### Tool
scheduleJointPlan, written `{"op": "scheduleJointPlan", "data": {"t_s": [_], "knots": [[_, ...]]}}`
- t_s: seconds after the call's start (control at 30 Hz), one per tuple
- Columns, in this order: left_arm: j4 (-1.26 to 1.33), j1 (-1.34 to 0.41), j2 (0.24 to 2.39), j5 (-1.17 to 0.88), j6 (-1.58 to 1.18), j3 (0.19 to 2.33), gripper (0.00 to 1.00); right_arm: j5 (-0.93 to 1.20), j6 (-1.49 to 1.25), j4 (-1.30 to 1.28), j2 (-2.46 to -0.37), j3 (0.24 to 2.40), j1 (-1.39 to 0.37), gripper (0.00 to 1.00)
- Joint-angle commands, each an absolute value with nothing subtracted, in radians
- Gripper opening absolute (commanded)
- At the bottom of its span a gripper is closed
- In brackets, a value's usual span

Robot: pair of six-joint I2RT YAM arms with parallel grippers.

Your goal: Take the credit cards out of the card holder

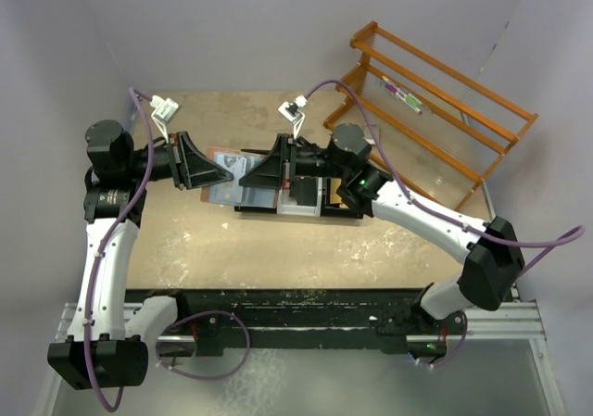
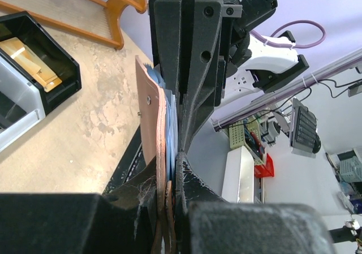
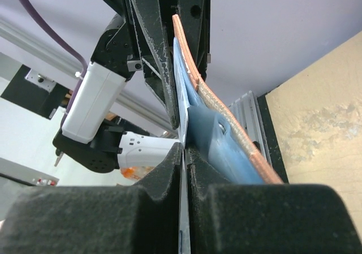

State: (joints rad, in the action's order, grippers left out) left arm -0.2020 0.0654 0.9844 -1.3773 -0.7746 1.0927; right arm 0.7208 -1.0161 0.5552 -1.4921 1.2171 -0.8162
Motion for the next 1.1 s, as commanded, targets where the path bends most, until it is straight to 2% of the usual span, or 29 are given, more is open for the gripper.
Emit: {"op": "scheduleJointPlan", "data": {"t_s": [0.0, 0.33, 0.67, 0.77, 0.87, 0.9, 1.07], "knots": [[-0.156, 0.067, 0.979, -1.402, -0.793, 1.106, 0.00, 0.737, -1.045, 0.666, -1.455, 1.213, -0.805, 0.06], [-0.064, 0.067, 0.977, -1.452, -0.876, 1.104, 0.00, 0.751, -1.090, 0.735, -1.422, 1.133, -0.786, 0.02], [-0.041, 0.067, 0.977, -1.446, -0.890, 1.107, 0.00, 0.775, -1.126, 0.800, -1.425, 1.114, -0.781, 0.02], [-0.047, 0.068, 0.981, -1.440, -0.887, 1.106, 0.00, 0.787, -1.130, 0.813, -1.427, 1.107, -0.782, 0.06], [-0.044, 0.067, 0.984, -1.443, -0.894, 1.112, 0.00, 0.798, -1.157, 0.849, -1.427, 1.090, -0.781, 0.19], [-0.039, 0.067, 0.983, -1.443, -0.898, 1.114, 0.00, 0.798, -1.165, 0.863, -1.429, 1.084, -0.781, 0.20], [0.001, 0.067, 0.981, -1.443, -0.941, 1.110, 0.00, 0.801, -1.226, 0.948, -1.458, 1.084, -0.781, 0.19]]}}
